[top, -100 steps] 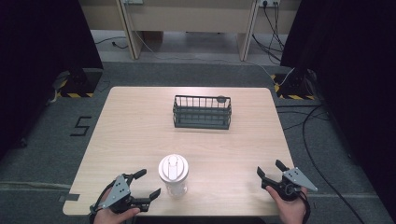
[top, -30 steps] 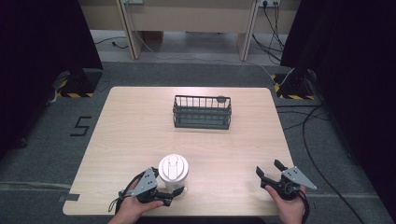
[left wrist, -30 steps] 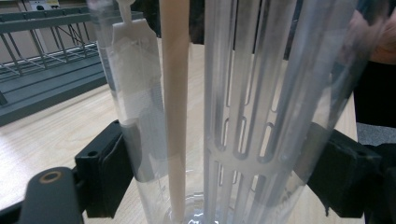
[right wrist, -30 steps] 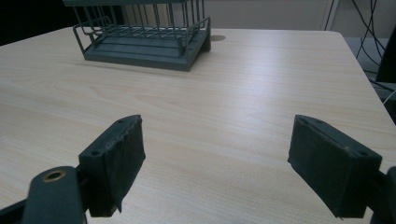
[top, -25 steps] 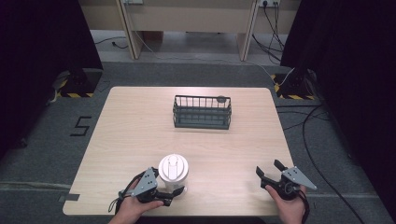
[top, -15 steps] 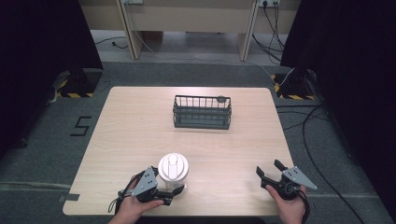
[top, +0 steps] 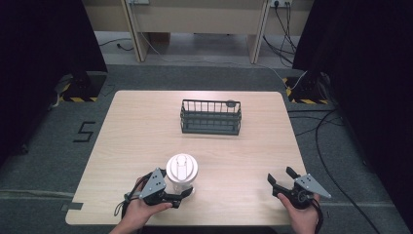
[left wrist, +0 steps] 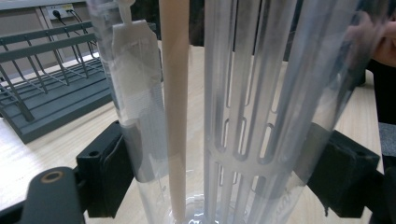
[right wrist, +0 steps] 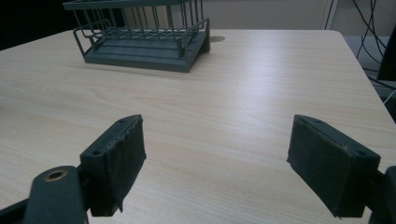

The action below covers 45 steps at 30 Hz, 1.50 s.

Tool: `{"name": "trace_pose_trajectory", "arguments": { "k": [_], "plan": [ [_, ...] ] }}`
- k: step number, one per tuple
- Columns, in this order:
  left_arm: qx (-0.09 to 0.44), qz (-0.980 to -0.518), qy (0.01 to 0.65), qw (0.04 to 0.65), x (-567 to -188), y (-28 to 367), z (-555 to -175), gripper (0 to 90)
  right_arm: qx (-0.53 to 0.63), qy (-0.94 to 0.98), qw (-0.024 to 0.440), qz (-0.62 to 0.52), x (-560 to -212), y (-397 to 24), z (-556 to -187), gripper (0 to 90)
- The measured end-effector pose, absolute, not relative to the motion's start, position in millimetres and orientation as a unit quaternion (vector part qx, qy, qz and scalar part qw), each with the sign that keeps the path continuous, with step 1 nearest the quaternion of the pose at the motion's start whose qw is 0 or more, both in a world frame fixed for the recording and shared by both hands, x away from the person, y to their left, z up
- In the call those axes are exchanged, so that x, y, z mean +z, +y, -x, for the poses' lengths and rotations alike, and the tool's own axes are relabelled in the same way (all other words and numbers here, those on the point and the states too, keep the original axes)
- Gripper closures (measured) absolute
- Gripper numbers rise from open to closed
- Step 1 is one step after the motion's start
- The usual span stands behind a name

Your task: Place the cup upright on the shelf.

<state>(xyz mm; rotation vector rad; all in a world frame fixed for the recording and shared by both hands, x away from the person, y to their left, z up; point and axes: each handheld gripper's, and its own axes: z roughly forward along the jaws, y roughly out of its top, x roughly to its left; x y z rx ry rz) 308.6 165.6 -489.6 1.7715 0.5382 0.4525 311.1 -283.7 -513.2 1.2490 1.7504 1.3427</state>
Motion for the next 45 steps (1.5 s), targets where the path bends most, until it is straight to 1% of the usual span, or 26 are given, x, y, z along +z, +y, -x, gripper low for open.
{"name": "trace_pose_trajectory", "arguments": {
  "k": [45],
  "plan": [
    [0.214,-0.744,0.241,0.585,-462,148,-358,17.7,0.51,0.654,0.295,-0.474,-513,-285,-311,19.9]
  ]
}}
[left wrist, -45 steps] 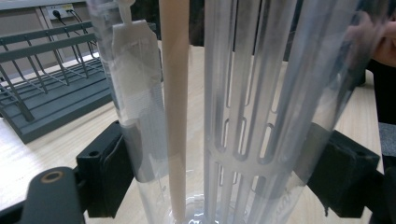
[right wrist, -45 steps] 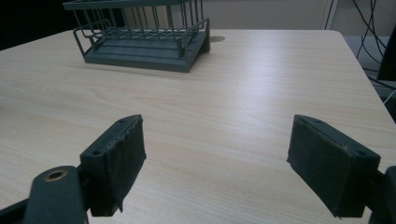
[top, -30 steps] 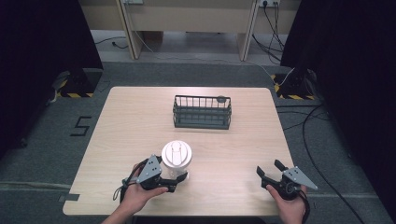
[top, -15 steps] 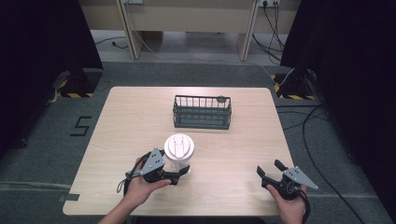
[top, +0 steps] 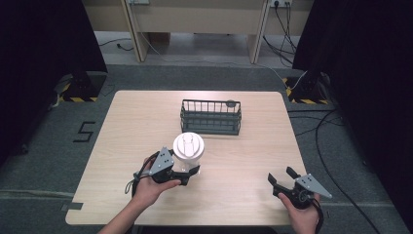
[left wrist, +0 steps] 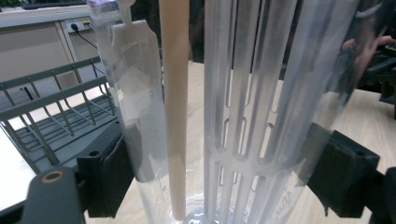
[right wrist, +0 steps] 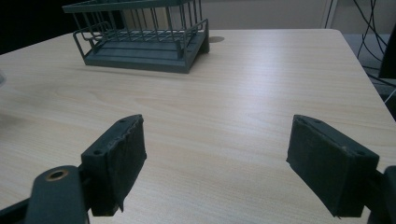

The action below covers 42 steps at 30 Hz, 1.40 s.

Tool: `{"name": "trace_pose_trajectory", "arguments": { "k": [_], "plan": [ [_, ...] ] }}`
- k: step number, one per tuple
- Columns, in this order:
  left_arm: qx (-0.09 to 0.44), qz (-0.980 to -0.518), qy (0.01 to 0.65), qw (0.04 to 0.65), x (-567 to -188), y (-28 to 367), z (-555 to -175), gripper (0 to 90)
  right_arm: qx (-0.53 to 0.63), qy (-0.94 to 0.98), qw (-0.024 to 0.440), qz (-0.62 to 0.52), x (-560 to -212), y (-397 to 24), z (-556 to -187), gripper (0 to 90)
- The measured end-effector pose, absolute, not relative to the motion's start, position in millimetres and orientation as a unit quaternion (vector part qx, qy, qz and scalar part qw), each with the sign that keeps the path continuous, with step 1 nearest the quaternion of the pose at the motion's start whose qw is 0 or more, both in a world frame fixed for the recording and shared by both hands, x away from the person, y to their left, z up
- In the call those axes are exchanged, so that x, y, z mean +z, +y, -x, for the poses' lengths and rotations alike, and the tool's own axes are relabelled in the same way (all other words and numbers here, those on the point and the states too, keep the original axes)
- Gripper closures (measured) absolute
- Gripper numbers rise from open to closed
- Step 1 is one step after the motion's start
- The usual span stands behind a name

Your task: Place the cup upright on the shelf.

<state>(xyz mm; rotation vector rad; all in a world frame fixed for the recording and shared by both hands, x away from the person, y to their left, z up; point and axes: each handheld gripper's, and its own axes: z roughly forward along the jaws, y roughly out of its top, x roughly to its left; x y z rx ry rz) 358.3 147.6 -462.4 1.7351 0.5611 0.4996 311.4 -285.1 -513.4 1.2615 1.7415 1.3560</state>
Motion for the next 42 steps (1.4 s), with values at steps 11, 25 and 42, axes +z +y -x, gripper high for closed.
{"name": "trace_pose_trajectory", "arguments": {
  "k": [11,25,42],
  "plan": [
    [0.222,-0.741,0.243,0.585,-456,147,-368,17.7,0.51,0.654,0.295,-0.474,-513,-285,-312,20.0],
    [0.227,-0.736,0.245,0.588,-448,144,-380,17.7,0.51,0.654,0.293,-0.475,-513,-286,-312,20.2],
    [0.233,-0.732,0.25,0.589,-441,139,-395,17.7,0.511,0.653,0.291,-0.477,-513,-286,-312,20.3]
  ]
}}
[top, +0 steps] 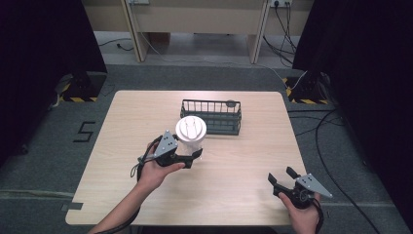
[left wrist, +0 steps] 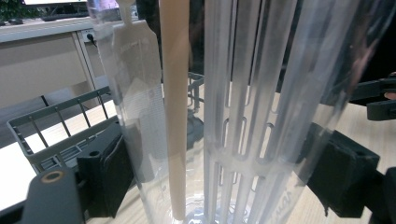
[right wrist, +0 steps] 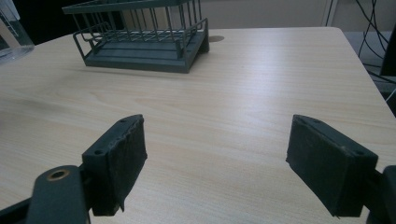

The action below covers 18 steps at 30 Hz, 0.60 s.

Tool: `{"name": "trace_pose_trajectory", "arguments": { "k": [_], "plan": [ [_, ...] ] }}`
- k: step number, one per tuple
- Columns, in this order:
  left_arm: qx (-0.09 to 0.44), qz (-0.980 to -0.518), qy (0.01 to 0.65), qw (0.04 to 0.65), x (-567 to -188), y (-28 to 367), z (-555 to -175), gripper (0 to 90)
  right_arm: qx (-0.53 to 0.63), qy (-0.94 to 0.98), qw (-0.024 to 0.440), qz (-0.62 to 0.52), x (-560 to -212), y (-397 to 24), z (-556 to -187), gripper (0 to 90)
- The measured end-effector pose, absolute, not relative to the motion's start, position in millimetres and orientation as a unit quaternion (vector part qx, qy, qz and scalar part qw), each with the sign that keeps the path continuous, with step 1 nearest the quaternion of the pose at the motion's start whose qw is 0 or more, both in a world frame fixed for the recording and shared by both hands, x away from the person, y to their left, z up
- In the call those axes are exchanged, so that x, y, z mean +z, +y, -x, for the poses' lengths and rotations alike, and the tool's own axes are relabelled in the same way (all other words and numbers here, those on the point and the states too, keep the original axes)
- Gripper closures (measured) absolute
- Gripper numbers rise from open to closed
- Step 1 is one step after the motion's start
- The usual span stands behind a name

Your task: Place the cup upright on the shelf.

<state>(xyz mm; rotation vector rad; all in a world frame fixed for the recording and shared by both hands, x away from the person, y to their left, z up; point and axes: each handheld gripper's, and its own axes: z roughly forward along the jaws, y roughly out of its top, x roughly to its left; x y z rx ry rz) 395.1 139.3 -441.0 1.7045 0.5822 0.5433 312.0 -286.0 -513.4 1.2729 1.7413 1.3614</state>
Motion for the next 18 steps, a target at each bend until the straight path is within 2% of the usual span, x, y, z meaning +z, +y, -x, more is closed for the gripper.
{"name": "trace_pose_trajectory", "arguments": {
  "k": [18],
  "plan": [
    [0.242,-0.728,0.254,0.589,-431,135,-411,17.7,0.511,0.652,0.291,-0.478,-513,-287,-312,20.4]
  ]
}}
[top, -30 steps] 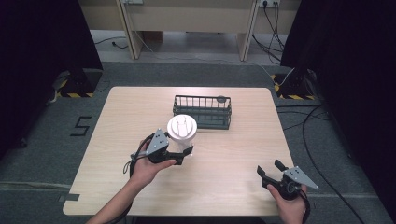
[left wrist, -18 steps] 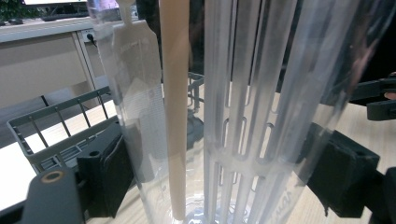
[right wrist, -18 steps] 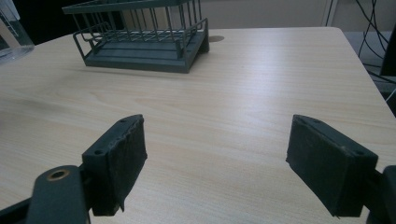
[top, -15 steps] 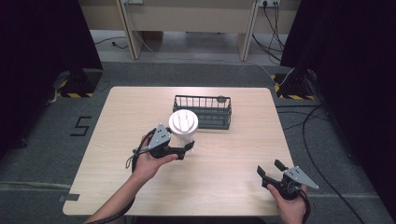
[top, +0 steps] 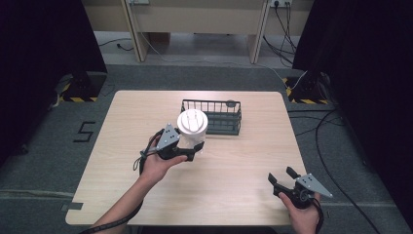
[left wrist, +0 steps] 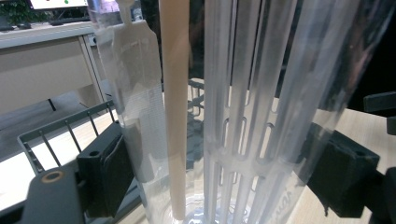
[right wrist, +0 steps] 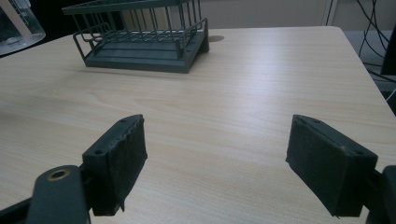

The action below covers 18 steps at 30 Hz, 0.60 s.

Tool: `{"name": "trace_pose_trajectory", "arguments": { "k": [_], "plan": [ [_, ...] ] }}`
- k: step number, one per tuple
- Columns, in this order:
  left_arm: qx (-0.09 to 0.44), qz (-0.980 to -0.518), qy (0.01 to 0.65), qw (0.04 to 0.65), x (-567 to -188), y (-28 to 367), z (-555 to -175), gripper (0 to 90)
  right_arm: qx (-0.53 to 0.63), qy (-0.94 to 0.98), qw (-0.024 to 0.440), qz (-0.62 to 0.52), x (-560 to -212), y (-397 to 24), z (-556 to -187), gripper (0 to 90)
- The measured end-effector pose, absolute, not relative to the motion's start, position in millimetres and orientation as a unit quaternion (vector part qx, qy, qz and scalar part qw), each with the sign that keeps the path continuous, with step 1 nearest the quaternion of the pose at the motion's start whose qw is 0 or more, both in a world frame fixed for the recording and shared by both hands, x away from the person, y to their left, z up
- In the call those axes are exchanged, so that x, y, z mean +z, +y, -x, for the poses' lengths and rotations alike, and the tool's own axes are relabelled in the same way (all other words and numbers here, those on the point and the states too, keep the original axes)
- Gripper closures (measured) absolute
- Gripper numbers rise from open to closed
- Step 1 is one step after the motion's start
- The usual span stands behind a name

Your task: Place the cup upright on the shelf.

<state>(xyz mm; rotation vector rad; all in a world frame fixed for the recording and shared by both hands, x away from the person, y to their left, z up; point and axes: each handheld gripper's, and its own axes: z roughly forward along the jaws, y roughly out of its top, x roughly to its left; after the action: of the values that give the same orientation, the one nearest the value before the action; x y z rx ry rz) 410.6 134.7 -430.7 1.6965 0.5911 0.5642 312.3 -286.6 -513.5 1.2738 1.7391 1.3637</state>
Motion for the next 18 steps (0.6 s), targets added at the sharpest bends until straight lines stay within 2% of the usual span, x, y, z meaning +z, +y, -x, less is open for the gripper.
{"name": "trace_pose_trajectory", "arguments": {
  "k": [18],
  "plan": [
    [0.248,-0.726,0.254,0.589,-420,125,-428,17.7,0.513,0.651,0.286,-0.481,-513,-287,-312,20.5]
  ]
}}
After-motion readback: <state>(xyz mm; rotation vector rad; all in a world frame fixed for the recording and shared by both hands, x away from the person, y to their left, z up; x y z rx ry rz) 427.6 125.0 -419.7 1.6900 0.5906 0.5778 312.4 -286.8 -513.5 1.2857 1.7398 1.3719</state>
